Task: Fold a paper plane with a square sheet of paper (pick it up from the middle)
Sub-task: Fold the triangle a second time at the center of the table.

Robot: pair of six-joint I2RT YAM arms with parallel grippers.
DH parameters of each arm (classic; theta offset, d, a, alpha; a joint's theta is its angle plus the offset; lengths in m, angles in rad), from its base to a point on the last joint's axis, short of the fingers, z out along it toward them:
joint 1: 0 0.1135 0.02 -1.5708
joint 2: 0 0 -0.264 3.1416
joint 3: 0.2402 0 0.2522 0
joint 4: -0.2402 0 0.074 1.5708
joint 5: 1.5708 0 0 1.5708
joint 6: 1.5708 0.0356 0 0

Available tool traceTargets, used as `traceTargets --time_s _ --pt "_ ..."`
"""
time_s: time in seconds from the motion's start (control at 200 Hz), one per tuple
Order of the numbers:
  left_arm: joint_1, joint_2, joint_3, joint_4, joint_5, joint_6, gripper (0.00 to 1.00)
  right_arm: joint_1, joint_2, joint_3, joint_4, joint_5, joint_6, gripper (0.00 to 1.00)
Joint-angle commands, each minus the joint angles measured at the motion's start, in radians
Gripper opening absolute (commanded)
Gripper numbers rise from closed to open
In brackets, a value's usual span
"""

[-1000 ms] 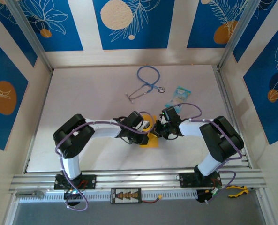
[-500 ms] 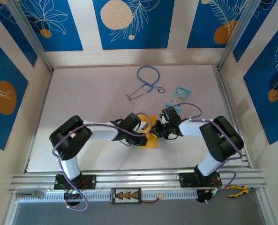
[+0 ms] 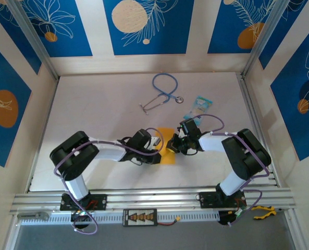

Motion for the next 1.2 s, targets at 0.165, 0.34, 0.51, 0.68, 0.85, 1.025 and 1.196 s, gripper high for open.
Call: traceTargets --time_s 0.165,0.34,0.51,0.68,0.85,1.025,1.196 --pt "0.025 -0.026 -0.116 0.027 0.066 -0.095 0.08 -0.009 0.028 -0.020 -0.134 0.082 -0.020 0.00" --pt "0.028 -0.077 -0.116 -0.001 0.061 -0.093 0.08 -0.009 0.027 -0.021 -0.133 0.082 -0.019 0.00" --pt "0.032 -0.160 -0.088 -0.037 0.038 -0.083 0.09 -0.009 0.022 -0.020 -0.132 0.078 -0.018 0.00" --pt "0.037 -0.140 -0.001 -0.055 0.041 -0.058 0.09 -0.008 0.018 -0.020 -0.131 0.078 -0.016 0.00" --pt "0.043 -0.031 0.099 -0.075 0.045 -0.046 0.07 -0.009 0.016 -0.021 -0.129 0.076 -0.014 0.00" --pt "0.045 0.049 0.106 -0.088 0.031 -0.040 0.04 -0.009 0.012 -0.020 -0.130 0.072 -0.015 0.00" --pt "0.045 0.048 0.028 -0.099 -0.011 -0.038 0.01 -0.010 0.009 -0.016 -0.127 0.070 -0.024 0.00"
